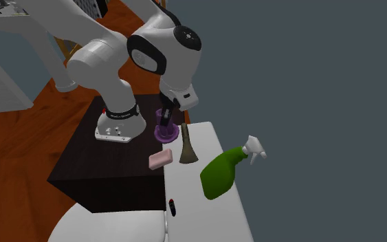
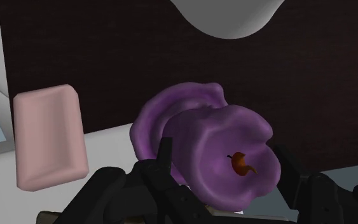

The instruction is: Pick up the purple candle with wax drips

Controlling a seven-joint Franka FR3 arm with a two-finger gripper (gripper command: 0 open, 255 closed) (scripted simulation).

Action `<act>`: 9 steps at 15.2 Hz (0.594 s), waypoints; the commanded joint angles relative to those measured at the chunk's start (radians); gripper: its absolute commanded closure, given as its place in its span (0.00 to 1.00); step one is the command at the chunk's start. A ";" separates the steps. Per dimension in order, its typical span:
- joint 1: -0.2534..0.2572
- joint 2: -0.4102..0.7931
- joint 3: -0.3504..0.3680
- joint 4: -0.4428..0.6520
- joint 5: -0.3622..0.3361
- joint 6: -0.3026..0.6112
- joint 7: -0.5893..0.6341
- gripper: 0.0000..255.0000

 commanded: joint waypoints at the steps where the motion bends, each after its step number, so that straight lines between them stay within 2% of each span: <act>1: 0.000 0.001 0.000 -0.001 0.000 0.003 0.000 1.00; 5: -0.001 -0.002 0.000 -0.004 0.000 0.002 0.000 1.00; 9: -0.005 -0.067 0.013 0.021 0.003 -0.086 0.010 1.00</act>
